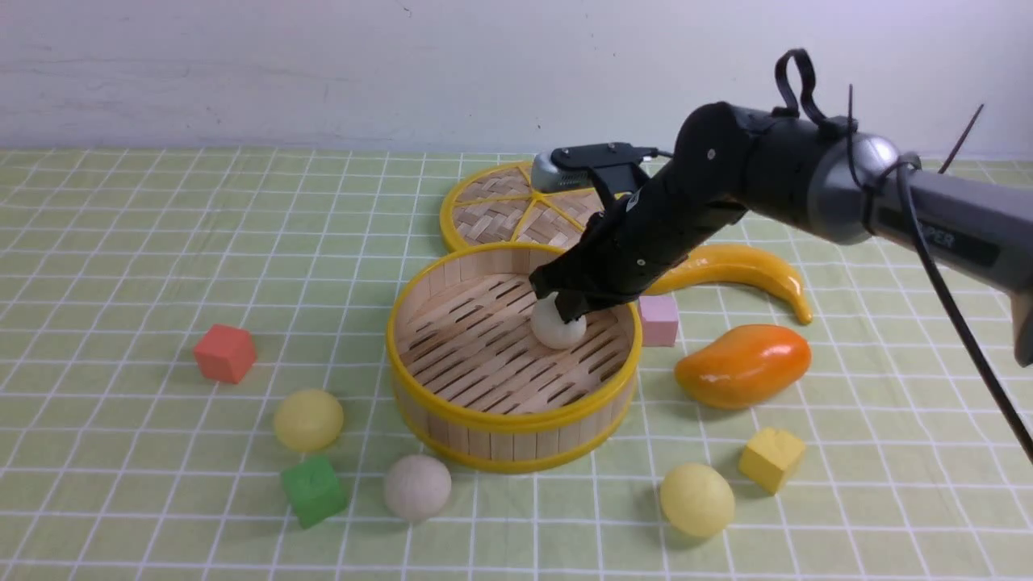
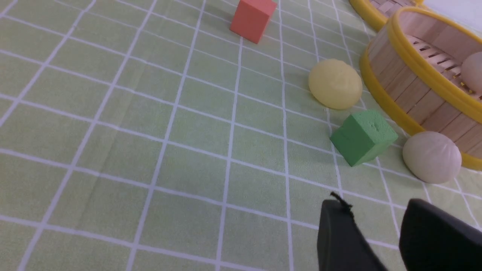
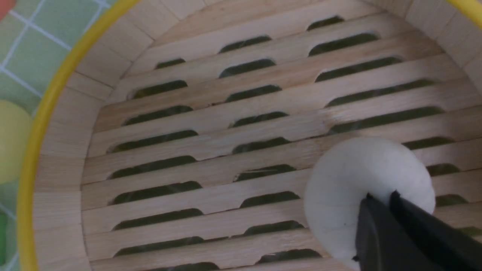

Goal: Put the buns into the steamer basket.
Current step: Use the right arm to put the steamed stuffed bun into the steamer, then use the right arm to grab a steamed stuffed bun, then use the right arm to put the steamed stuffed bun into the steamer, then use the left arm to grab a steamed stuffed bun

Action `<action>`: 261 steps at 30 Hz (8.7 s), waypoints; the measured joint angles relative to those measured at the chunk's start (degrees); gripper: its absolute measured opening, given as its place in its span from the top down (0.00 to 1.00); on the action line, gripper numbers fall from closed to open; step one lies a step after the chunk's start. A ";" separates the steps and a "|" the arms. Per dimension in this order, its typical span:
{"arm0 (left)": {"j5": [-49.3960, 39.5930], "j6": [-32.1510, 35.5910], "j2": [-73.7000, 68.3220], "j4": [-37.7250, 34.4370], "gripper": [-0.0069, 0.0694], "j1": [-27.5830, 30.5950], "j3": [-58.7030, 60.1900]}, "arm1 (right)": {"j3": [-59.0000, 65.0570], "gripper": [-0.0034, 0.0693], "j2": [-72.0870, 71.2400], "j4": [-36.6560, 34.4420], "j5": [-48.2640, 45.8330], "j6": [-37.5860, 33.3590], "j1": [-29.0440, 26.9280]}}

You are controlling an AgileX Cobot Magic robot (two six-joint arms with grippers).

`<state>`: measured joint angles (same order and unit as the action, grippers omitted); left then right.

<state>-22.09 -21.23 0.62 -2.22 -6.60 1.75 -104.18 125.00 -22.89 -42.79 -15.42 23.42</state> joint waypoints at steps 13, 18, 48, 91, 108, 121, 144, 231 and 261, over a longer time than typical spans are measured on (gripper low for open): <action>0.00 0.00 0.00 0.00 0.60 0.00 0.00 | -0.23 0.57 0.27 1.18 -0.31 0.17 0.00; 0.00 0.00 0.00 0.00 0.60 0.00 0.00 | -0.23 0.32 -0.33 1.69 -1.85 0.17 0.00; 0.00 0.00 0.00 0.00 0.60 0.00 0.00 | 34.16 0.22 -31.47 11.64 -12.19 -6.93 1.10; 0.00 0.00 0.00 0.00 0.60 0.00 0.00 | 18.48 0.95 -22.83 10.70 -16.94 -0.19 1.10; 0.00 0.00 0.00 0.00 0.60 0.00 0.00 | 9.84 0.95 -10.22 -2.58 -6.24 -2.14 1.12; 0.00 0.00 0.00 0.00 0.60 0.00 0.00 | 9.84 0.81 -7.24 0.92 -5.92 -2.62 1.12; 0.00 0.00 0.00 0.00 0.60 0.00 0.00 | 9.84 0.26 -18.78 1.03 -12.63 -2.16 1.12; 0.05 0.00 0.00 0.00 0.60 0.00 0.00 | 105.08 0.95 -125.66 33.92 19.69 19.76 -29.71; 0.05 0.00 0.00 0.00 0.60 0.00 0.00 | 105.17 0.93 -125.66 33.92 20.17 19.76 -29.71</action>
<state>-22.04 -21.23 0.62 -2.22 -6.60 1.75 0.99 -0.66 11.03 -22.61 4.35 -6.29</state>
